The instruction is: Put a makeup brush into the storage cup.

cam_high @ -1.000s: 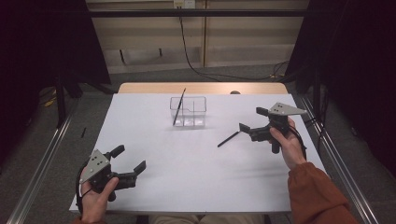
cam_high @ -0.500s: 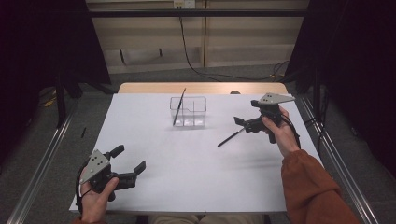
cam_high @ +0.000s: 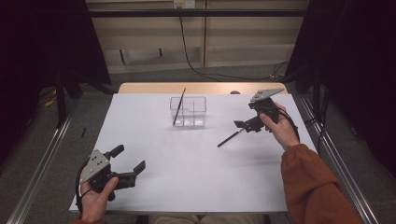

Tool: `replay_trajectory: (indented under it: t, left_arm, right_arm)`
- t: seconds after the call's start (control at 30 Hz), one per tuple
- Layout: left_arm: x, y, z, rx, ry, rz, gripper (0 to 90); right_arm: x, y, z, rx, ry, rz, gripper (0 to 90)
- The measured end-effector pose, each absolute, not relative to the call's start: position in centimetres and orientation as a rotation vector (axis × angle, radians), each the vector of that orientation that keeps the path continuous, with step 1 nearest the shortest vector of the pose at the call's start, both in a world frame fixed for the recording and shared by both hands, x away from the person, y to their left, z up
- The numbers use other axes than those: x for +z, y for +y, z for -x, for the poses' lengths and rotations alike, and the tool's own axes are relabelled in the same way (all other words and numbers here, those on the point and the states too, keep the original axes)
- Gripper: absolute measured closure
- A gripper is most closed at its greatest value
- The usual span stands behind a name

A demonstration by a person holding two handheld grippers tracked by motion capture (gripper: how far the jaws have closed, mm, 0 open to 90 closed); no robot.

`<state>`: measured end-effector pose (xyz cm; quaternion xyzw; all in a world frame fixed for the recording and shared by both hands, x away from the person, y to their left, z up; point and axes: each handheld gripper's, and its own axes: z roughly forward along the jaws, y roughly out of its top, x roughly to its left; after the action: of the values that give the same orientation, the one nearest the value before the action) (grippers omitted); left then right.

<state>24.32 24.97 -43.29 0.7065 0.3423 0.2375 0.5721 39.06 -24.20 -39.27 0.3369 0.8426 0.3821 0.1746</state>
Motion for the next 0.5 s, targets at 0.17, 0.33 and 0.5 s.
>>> replay_trajectory:
  t: [0.17, 0.33, 0.5]
  left_arm:
    - [-43.36, 25.06, -24.41, 0.556, 0.81, -1.656, 3.9]
    - [-43.39, 25.12, -24.47, 0.557, 0.809, -1.66, 3.9]
    - [-43.43, 25.05, -24.53, 0.559, 0.813, -1.661, 4.0]
  right_arm:
    - [-39.06, -24.16, -39.42, 0.978, 2.495, -0.927, 3.1]
    - [-39.13, -23.95, -39.69, 0.879, 2.615, -0.883, 6.3]
    - [-39.54, -23.55, -40.1, 0.774, 2.758, -0.889, 5.8]
